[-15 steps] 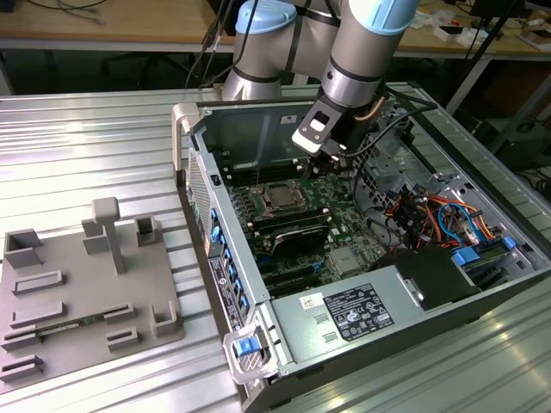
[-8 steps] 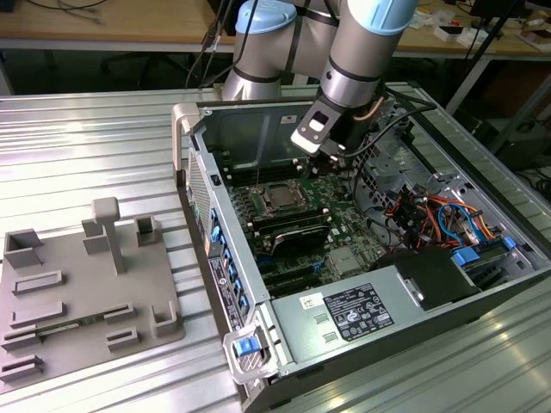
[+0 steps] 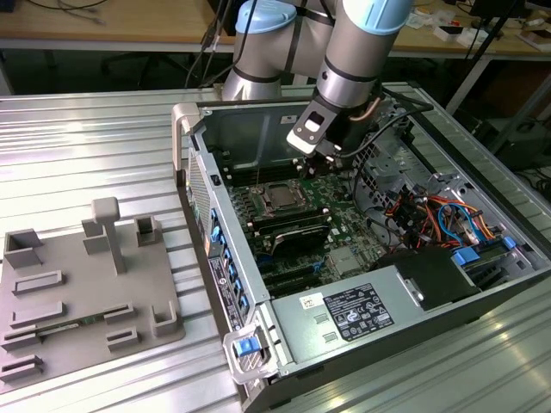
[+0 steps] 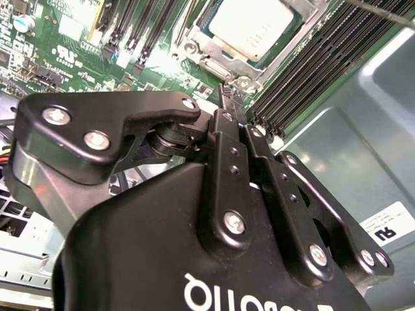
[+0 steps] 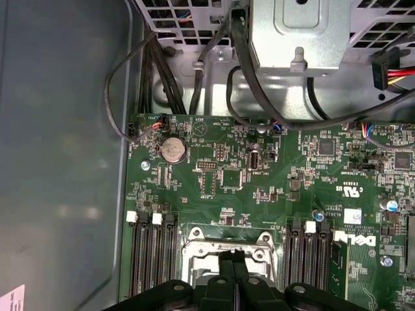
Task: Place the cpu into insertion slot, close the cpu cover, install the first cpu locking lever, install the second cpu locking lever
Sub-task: 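Close the cpu cover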
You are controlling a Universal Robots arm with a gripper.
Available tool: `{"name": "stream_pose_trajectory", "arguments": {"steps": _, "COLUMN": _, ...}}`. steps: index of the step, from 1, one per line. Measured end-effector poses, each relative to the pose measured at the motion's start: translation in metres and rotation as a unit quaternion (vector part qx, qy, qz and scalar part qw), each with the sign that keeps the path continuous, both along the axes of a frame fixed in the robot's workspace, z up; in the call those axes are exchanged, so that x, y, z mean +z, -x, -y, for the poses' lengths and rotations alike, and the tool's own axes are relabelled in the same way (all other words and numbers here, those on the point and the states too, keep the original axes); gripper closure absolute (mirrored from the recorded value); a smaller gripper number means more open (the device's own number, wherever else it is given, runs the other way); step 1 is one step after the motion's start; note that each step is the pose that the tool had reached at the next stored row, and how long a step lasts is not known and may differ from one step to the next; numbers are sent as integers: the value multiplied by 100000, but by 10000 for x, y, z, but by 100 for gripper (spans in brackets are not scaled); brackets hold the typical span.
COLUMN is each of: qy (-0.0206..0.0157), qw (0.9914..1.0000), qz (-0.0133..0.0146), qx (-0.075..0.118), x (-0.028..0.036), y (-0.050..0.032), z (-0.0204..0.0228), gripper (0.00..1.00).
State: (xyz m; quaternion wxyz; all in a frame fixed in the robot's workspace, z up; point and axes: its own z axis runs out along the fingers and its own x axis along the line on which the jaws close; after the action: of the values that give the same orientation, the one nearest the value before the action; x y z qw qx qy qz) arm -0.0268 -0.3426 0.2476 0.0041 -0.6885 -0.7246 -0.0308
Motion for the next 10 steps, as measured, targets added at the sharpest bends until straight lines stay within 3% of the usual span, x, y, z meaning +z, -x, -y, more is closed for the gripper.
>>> {"name": "stream_pose_trajectory", "arguments": {"steps": 10, "qy": -1, "qw": 100000, "qz": -5, "qx": 3, "x": -7, "y": 172, "z": 0, "gripper": 89}}
